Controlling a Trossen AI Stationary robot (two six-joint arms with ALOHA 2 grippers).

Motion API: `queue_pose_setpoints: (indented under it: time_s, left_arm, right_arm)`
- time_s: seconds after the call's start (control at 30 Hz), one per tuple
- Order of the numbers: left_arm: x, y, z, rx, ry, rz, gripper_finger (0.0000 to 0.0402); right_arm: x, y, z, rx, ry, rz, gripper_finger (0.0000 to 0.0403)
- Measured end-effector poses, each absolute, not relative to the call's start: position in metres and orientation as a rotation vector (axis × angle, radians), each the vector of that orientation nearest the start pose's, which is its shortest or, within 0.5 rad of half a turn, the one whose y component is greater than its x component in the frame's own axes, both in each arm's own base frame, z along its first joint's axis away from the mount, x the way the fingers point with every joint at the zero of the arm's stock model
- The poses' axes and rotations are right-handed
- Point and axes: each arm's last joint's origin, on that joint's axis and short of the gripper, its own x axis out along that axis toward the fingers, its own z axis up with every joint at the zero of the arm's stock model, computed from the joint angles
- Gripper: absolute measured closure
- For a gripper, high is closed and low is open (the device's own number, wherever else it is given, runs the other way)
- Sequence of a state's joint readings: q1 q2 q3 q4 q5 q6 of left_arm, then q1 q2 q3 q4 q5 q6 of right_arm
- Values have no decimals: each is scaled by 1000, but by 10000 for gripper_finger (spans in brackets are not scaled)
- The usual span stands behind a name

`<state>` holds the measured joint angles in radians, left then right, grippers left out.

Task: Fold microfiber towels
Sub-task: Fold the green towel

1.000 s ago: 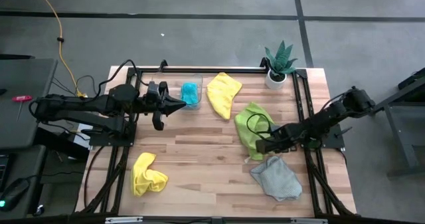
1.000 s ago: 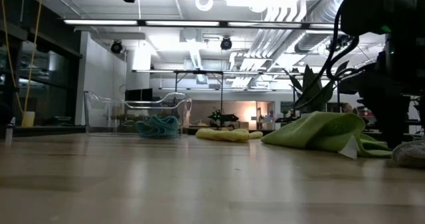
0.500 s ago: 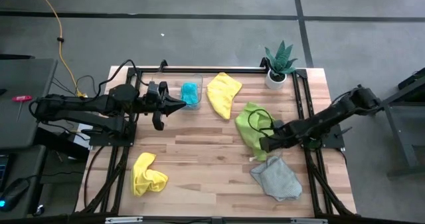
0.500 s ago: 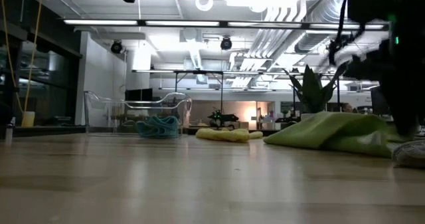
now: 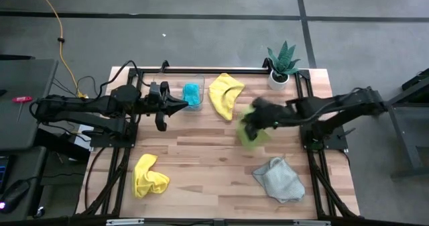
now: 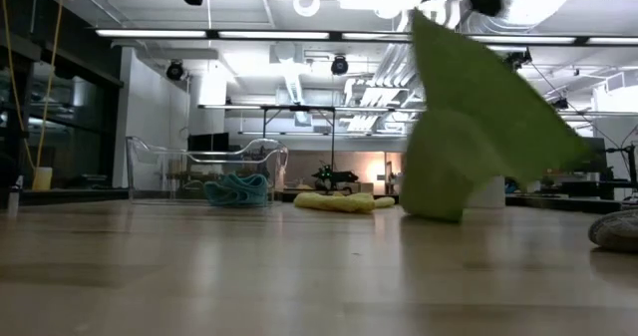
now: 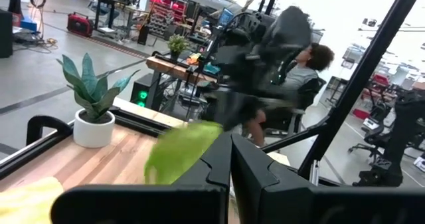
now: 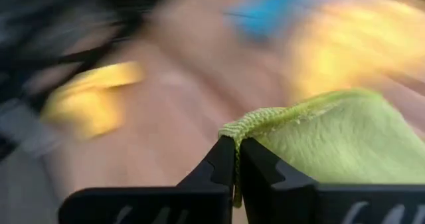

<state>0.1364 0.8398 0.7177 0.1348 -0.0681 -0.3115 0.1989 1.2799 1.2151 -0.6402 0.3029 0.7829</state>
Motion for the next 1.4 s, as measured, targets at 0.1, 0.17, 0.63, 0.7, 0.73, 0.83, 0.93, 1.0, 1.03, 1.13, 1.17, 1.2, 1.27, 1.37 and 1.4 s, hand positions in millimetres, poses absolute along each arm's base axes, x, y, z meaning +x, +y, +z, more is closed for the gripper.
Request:
queue_pose_setpoints:
  time_s: [0.1,0.17,0.63,0.7,0.73,0.83,0.93,1.0,1.03,1.13,1.17,1.2,1.27,1.37,1.4]
  left_arm:
    - [189,28,331,-310,-41,201,401]
    - [190,28,330,-310,-34,199,401]
    - [239,9,266,-270,390,94,354]
    - [254,2,243,-231,495,68,337]
    - [261,-1,231,-216,541,57,328]
    - [280,-7,195,-171,665,37,297]
    - [294,-8,162,-111,759,29,268]
    - [303,-8,147,-71,790,20,252]
    - [308,-8,142,-50,792,13,246]
    - [318,-9,130,13,784,-15,232]
    - [320,-10,128,36,783,-26,229]
    - [323,-10,126,64,776,-36,228]
    - [325,-13,122,126,782,-48,227]
    - [324,-16,119,218,796,-51,228]
    - [324,-17,119,248,796,-51,229]
  right_arm:
    - [299,65,332,454,637,-10,402]
    - [314,81,314,395,771,146,402]
    - [314,123,210,324,1427,197,403]
    - [313,122,214,328,1414,193,403]
    - [312,121,217,328,1405,195,403]
    - [310,120,224,326,1378,193,403]
    - [308,119,230,325,1355,194,403]
    - [307,118,234,330,1341,186,403]
    - [307,117,235,336,1337,172,403]
    - [307,115,236,342,1331,157,403]
    - [307,115,236,342,1331,156,403]
    - [307,115,236,343,1331,156,403]
    - [307,115,236,343,1330,156,403]
    - [307,115,236,360,1333,145,403]
    - [307,115,236,366,1335,145,403]
